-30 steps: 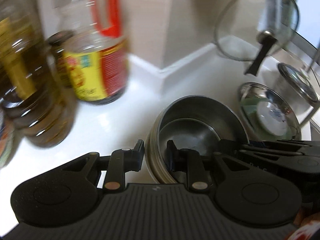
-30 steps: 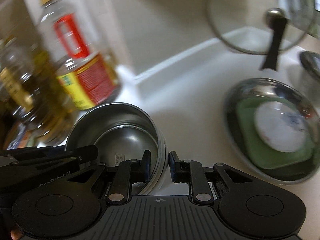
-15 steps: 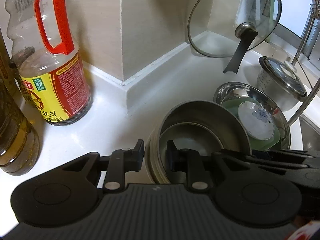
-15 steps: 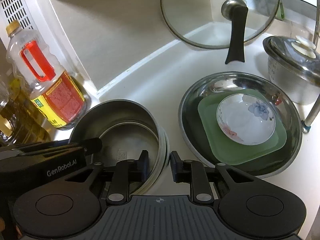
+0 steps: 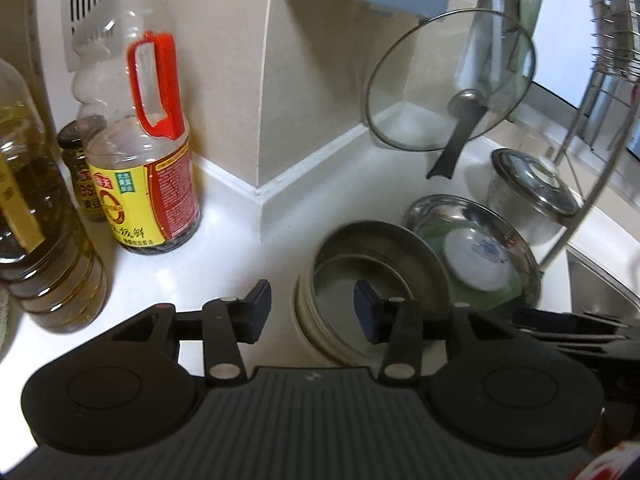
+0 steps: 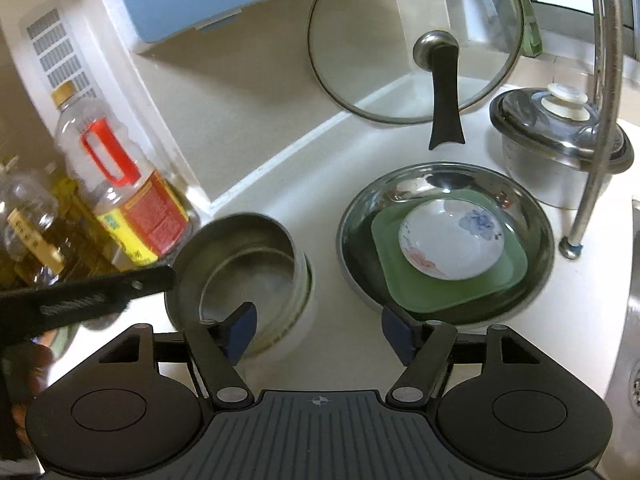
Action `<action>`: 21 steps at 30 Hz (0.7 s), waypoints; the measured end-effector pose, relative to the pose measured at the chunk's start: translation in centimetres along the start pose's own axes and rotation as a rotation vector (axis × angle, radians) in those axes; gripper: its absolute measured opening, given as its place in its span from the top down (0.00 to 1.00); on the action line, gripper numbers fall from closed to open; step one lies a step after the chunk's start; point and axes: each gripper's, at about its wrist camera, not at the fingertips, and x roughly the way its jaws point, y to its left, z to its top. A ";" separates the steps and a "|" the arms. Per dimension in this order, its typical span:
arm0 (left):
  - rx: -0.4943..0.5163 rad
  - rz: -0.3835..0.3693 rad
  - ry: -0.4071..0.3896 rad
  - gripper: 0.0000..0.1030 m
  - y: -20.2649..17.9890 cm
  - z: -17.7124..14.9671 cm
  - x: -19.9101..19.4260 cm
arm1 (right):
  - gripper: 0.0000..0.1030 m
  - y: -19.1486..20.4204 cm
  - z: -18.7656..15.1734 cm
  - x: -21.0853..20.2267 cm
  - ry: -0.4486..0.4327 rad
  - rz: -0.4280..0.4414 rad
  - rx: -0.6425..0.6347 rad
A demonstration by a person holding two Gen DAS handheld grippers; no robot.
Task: Organize plates and bowls
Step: 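Lift the bowl stack with both grippers and carry it toward the basin, then set the bowl stack on the counter and open both grippers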
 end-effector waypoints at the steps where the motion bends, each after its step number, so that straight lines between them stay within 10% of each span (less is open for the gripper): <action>1: -0.001 0.007 0.005 0.57 -0.2 -0.3 -0.5 | 0.31 -0.2 -0.3 -0.3 0.004 -0.002 -0.011; 21: -0.054 0.048 0.157 0.55 -7.1 -7.1 -2.1 | 0.30 -5.4 -4.5 -3.1 0.174 0.009 -0.093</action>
